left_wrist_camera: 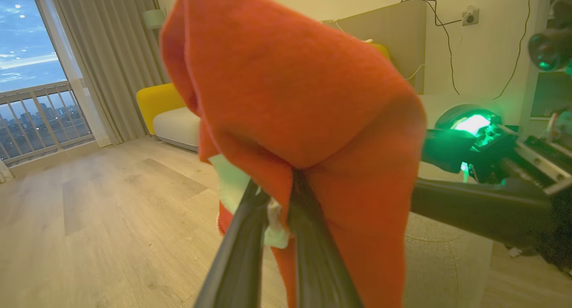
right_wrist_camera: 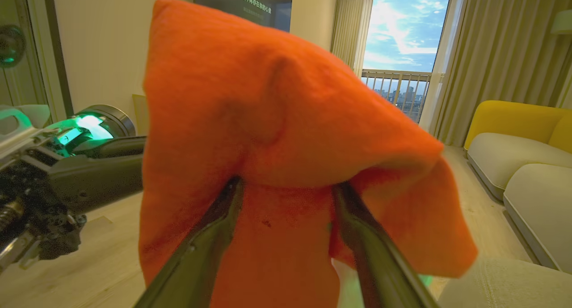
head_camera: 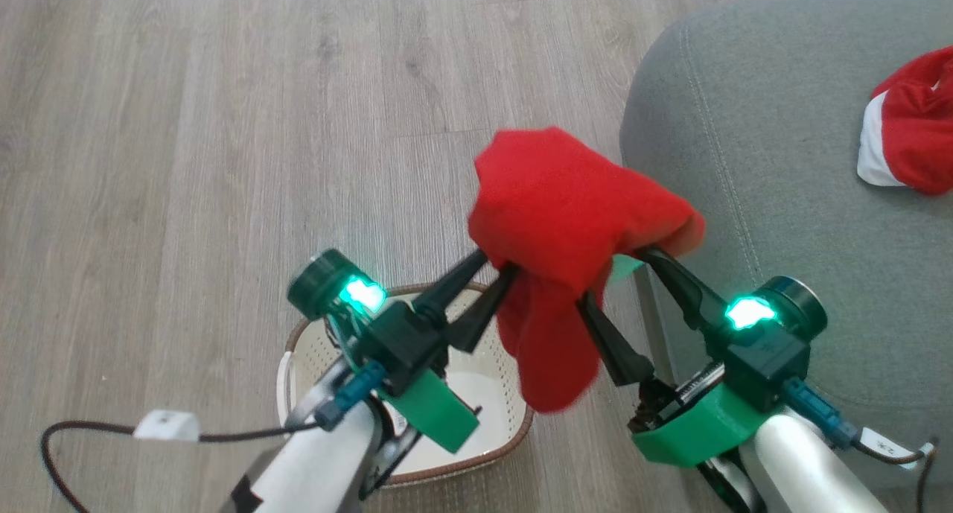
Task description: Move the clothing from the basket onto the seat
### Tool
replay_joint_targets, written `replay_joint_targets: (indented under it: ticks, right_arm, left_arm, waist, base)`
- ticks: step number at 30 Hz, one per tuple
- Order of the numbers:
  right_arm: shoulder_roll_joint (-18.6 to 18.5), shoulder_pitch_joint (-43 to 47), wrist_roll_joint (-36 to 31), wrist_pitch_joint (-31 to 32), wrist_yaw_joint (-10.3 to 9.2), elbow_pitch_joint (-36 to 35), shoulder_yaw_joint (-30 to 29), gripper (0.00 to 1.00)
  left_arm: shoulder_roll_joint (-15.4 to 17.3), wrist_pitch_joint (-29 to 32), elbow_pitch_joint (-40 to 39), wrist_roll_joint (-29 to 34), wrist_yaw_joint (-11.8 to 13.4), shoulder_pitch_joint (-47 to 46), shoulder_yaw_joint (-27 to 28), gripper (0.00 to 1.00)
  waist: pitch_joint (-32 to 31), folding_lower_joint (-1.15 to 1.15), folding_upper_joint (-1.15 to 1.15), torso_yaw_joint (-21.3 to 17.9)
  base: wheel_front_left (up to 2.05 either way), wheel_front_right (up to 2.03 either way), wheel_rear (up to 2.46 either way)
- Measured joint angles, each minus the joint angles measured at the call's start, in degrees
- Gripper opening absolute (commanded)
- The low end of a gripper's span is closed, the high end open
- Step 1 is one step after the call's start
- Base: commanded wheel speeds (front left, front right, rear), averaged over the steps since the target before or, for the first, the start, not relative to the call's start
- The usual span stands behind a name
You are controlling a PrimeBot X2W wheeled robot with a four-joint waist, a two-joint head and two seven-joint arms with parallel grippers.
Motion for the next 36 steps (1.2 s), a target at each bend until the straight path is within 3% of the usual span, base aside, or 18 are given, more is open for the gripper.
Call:
replay_joint_targets:
  ticks: [8,21,22,23,36]
  right_arm:
    - [-2.47,-0.17,-2.04,0.00,0.00,1.48,3.66,1.00]
    - [-2.69,-2.17,-0.57,0.01,0.00,4.00,8.27,1.00]
    - [-2.68,-2.24,-0.33,0.01,0.00,4.50,8.58,0.78]
    - [-2.64,-2.26,0.12,0.01,0.00,5.11,8.72,0.00]
    - [0.05,-2.17,0.42,0.13,0.02,6.49,5.84,0.00]
  left_arm:
    - [2.24,0.00,1.77,-2.59,0.00,-0.06,-5.09,0.00]
    - [2.26,-0.01,2.85,-4.00,0.02,-2.32,-8.27,0.00]
    - [2.27,-0.01,2.92,-4.00,0.02,-2.32,-8.57,0.00]
    - [2.27,0.00,3.01,-4.00,0.02,-2.32,-9.02,0.00]
    - [2.02,-0.51,3.08,-4.50,0.01,-2.40,-8.29,0.00]
  waist:
    - [-0.49,0.00,0.00,0.38]
    - [-0.59,0.00,0.00,1.76]
    - [-0.58,0.00,0.00,1.84]
    - [-0.55,0.00,0.00,1.92]
    - [-0.03,0.00,0.00,1.95]
  base:
    - [0.00,0.00,0.00]
    - [0.00,0.00,0.00]
    - [0.00,0.00,0.00]
    - [0.00,0.00,0.00]
    - [0.00,0.00,0.00]
